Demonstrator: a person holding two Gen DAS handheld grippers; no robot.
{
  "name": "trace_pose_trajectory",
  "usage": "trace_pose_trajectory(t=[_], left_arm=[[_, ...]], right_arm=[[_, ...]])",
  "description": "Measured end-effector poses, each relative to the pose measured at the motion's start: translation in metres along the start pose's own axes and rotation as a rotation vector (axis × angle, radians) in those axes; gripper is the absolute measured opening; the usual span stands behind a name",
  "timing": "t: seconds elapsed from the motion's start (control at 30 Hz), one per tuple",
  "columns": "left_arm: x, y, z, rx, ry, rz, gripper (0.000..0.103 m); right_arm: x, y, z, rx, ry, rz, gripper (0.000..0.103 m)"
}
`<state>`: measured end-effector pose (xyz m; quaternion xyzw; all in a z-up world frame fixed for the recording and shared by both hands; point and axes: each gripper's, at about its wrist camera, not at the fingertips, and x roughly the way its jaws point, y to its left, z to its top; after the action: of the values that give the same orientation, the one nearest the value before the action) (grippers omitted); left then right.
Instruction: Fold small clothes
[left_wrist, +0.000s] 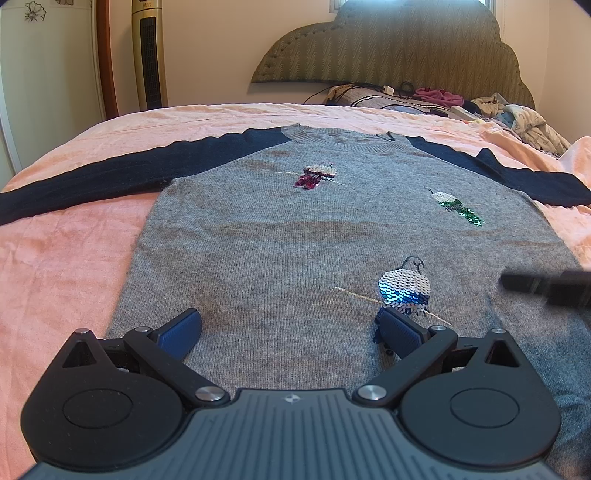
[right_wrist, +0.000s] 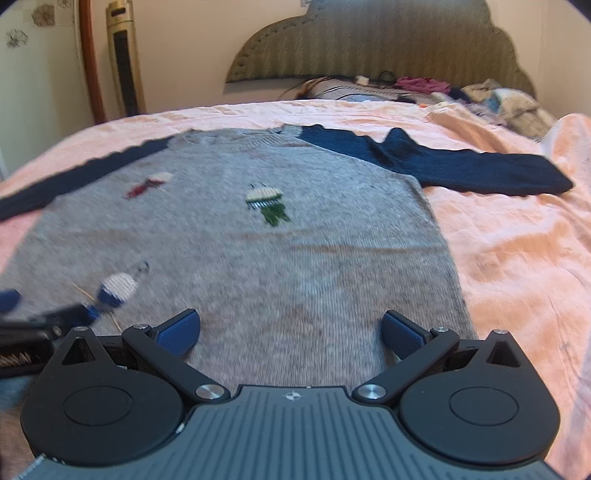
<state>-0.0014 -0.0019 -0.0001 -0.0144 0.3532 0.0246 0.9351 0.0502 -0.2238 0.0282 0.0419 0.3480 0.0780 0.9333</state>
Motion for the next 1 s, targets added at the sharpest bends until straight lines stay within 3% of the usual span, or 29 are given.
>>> trace_pose_trajectory(t=[0.13,0.27,0.33,0.37,0.4,0.5,0.63,0.73,0.87,0.9,0.93,1.0], left_arm=[[0.000,-0.001,0.000,0.000,0.000,0.000,0.103],[0.000,-0.001,0.000,0.000,0.000,0.000,0.103],[0.000,-0.001,0.000,-0.001,0.000,-0.001,0.103],[0.000,-0.001,0.000,0.000,0.000,0.000,0.103],[0.000,-0.002,0.001,0.000,0.000,0.000,0.103],[0.000,-0.003,0.001,-0.001,0.000,0.000,0.103],[0.000,-0.003,0.001,-0.001,0.000,-0.001,0.103],[0.000,-0.002,0.001,-0.001,0.000,-0.001,0.103],[0.000,-0.002,0.001,-0.001,-0.001,-0.001,0.103],[0.000,-0.003,0.001,-0.002,-0.001,-0.002,0.103],[0.000,-0.002,0.001,-0.002,-0.001,-0.002,0.103],[0.000,-0.003,0.001,-0.006,-0.002,-0.005,0.103]], right_arm=[[-0.018,-0.079,0.055,0.246,-0.153,0.070,0.103],[0.002,-0.195,0.099,0.484,-0.148,0.060,0.103],[0.009,-0.248,0.105,0.618,-0.199,0.005,0.102],[0.012,-0.279,0.107,0.705,-0.223,-0.019,0.096],[0.015,-0.304,0.107,0.780,-0.243,-0.027,0.088],[0.028,-0.357,0.101,0.963,-0.311,-0.003,0.082],[0.062,-0.390,0.100,1.029,-0.292,-0.028,0.082],[0.087,-0.398,0.097,1.025,-0.252,-0.063,0.074],[0.101,-0.399,0.095,0.996,-0.287,-0.089,0.049],[0.103,-0.400,0.095,0.985,-0.284,-0.095,0.029],[0.106,-0.401,0.097,0.977,-0.267,-0.096,0.016],[0.104,-0.398,0.101,0.971,-0.289,-0.089,0.014]])
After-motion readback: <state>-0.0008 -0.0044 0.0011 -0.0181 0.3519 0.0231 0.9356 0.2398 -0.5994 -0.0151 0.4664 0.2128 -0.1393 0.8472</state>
